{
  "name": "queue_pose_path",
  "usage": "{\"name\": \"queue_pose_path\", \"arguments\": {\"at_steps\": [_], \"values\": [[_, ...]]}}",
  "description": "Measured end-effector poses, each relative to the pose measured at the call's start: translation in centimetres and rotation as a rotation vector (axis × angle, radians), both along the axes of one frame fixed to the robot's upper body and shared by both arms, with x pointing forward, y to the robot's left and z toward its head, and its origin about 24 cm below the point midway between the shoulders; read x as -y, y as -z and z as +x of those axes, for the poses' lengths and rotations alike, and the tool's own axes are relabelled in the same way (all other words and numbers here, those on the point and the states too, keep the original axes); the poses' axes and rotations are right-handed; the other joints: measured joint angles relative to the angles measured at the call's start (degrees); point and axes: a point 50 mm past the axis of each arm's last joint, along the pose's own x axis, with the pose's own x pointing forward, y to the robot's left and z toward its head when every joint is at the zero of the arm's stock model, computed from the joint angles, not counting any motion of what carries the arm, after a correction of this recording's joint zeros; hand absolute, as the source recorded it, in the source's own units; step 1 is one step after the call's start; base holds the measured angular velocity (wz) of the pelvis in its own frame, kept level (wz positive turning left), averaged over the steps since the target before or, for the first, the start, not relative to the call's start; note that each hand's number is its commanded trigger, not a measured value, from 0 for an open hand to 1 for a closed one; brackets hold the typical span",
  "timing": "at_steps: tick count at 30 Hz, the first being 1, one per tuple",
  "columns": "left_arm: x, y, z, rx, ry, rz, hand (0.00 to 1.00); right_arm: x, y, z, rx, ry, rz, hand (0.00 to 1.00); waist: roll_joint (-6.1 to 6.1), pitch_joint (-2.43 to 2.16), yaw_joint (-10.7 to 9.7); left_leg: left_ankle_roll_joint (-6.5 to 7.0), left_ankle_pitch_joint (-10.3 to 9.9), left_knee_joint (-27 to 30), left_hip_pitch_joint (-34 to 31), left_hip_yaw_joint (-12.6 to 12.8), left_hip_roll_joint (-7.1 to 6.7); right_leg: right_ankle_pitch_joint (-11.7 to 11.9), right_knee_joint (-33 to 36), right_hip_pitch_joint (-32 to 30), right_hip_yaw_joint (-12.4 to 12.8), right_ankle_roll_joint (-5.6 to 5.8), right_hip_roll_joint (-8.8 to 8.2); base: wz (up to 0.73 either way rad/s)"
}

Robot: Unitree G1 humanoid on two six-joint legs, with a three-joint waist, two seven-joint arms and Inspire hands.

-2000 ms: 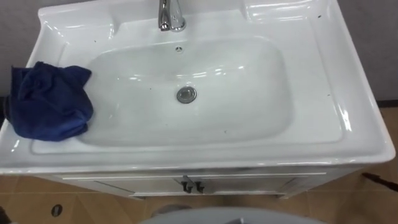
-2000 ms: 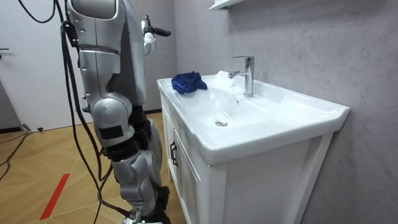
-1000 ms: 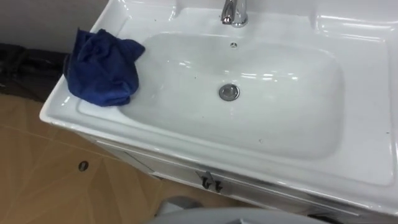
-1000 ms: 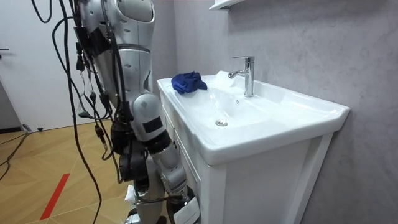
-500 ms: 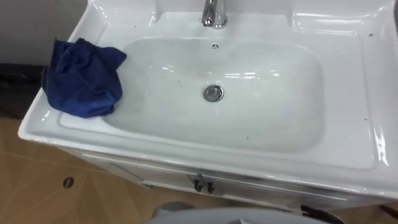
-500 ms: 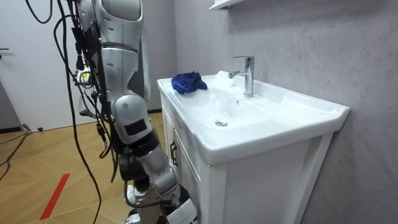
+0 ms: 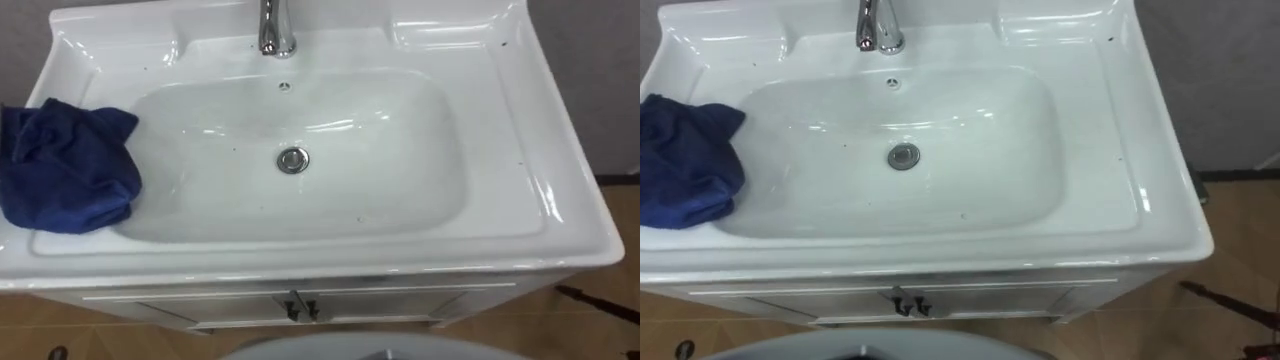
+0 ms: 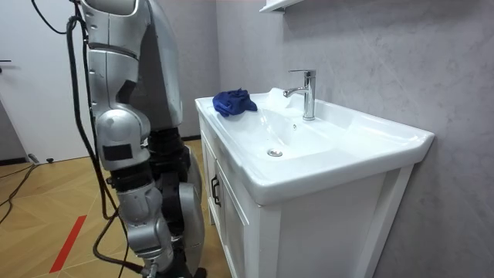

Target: Wipe basin

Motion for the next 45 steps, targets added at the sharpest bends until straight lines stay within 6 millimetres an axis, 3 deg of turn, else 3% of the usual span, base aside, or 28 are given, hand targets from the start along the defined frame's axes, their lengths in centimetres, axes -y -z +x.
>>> {"name": "queue_pose_path", "arguments": {"at_steps": [11,28,35,45], "values": [[0.9,0.7,0.6,-0.016,0.100,-0.140,0.00,-0.5,0.1,0.0,-0.003,0.003,0.014,0.00,-1.03,0.04,-0.5,0.32,-0.3,0.3,-0.1,0.4,-0.10,0.1,0.1,0.1,0.0,0.27,-0.05,0.00],[2.3,1.6,-0.6,-0.100,0.098,-0.334,0.00,-1.0,0.3,-1.0,-0.077,0.059,0.038,0.00,-1.36,0.10,-1.3,0.74,-1.7,1.6,0.1,1.9,-0.11,-0.2,0.4,0.2,1.6,0.88,-0.10,-0.04],[2.5,1.8,0.7,-0.089,0.107,-0.367,0.00,-1.1,0.4,-0.7,-0.081,0.056,0.039,0.00,-1.54,0.35,-1.5,0.83,-1.9,1.6,0.2,1.9,-0.05,-0.2,0.9,0.2,1.7,0.93,-0.09,-0.01],[3.0,2.1,0.6,-0.139,0.143,-0.426,0.00,-1.3,0.5,0.1,-0.086,0.049,0.045,0.00,-2.03,0.60,-2.7,0.84,-2.0,1.9,0.0,1.9,-0.05,-0.3,0.8,0.0,1.6,0.97,-0.11,0.00]]}}
